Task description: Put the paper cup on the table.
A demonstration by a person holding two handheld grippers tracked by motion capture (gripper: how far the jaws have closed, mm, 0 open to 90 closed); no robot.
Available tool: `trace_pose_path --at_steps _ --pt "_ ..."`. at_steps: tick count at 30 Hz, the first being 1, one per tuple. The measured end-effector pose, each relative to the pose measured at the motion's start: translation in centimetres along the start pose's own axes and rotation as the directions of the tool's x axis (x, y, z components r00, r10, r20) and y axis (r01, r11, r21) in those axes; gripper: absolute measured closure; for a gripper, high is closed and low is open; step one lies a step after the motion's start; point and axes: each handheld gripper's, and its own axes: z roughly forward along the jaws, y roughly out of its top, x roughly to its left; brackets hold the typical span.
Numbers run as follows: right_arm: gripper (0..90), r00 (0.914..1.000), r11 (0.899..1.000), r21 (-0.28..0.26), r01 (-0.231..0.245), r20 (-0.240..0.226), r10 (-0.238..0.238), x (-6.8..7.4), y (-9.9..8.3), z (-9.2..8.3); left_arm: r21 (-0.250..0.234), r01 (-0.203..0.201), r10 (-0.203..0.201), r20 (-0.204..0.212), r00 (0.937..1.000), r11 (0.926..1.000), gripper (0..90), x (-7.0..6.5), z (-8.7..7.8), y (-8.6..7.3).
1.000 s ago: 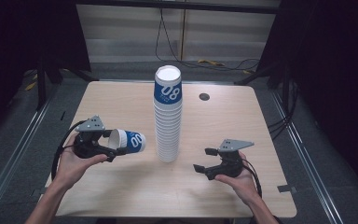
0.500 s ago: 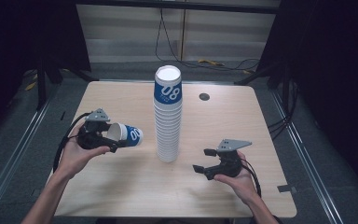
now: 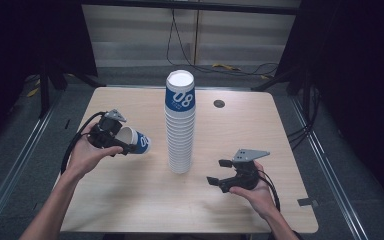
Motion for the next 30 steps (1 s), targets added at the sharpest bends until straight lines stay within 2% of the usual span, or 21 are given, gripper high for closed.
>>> trace_pose_path --at_steps 4,6,10,13,15,18,20,21,22,23,24,25,27,30 --pt "18.4 1.0000 1.000 -0.002 0.000 0.002 0.000 0.0 0.0 0.0 0.057 -0.012 0.013 -0.019 0.9997 0.9983 18.2 0.1 0.5 0.0" --pt "18.3 1.0000 1.000 0.001 -0.002 0.002 0.002 -0.1 0.0 0.0 0.088 -0.020 0.022 -0.015 0.9997 0.9959 18.1 0.2 0.8 0.1" --pt "18.2 1.0000 1.000 0.004 0.002 0.000 -0.002 0.0 0.0 0.1 0.124 -0.025 0.027 -0.018 0.9995 0.9919 18.1 0.4 1.1 0.4" --pt "18.0 1.0000 1.000 0.005 0.000 0.003 0.000 0.0 -0.1 0.1 0.185 -0.047 0.046 0.009 0.9989 0.9816 18.0 0.7 1.6 0.6" --pt "17.9 1.0000 1.000 0.008 -0.002 0.002 0.002 0.0 -0.1 0.1 0.201 -0.043 0.042 0.009 0.9991 0.9786 17.9 0.5 1.9 0.8" --pt "17.8 1.0000 1.000 0.012 -0.003 -0.003 0.003 0.0 -0.1 0.2 0.240 -0.054 0.053 0.008 0.9985 0.9693 17.9 0.3 2.2 1.1" --pt "17.8 1.0000 1.000 0.014 0.000 -0.006 0.000 0.0 -0.1 0.2 0.272 -0.065 0.065 0.010 0.9978 0.9601 17.8 0.3 2.4 1.1" --pt "17.8 1.0000 1.000 0.013 0.000 -0.006 0.000 0.0 -0.1 0.2 0.281 -0.059 0.061 0.001 0.9981 0.9579 17.8 0.3 2.5 1.1" --pt "17.8 1.0000 1.000 0.013 -0.001 -0.006 0.001 0.0 -0.2 0.2 0.283 -0.072 0.083 -0.027 0.9962 0.9564 17.8 0.3 2.6 1.2" --pt "17.8 1.0000 1.000 0.013 -0.001 -0.006 0.001 0.0 -0.2 0.2 0.283 -0.072 0.083 -0.027 0.9962 0.9564 17.8 0.3 2.6 1.2" --pt "17.8 1.0000 1.000 0.009 0.000 -0.004 0.000 0.0 -0.2 0.2 0.307 -0.054 0.078 -0.066 0.9947 0.9503 17.7 0.3 2.9 1.2" --pt "17.7 1.0000 1.000 0.010 0.000 -0.004 0.000 0.0 -0.2 0.1 0.319 -0.053 0.072 -0.048 0.9962 0.9463 17.7 0.4 3.1 1.1" --pt "17.7 1.0000 1.000 0.020 0.002 0.000 -0.002 0.0 -0.2 0.2 0.335 -0.049 0.074 -0.061 0.9954 0.9408 17.7 0.4 3.6 1.1" --pt "17.7 1.0000 1.000 0.024 0.002 -0.004 -0.002 0.1 -0.2 0.3 0.332 -0.037 0.060 -0.061 0.9963 0.9425 17.2 0.6 3.9 1.4"
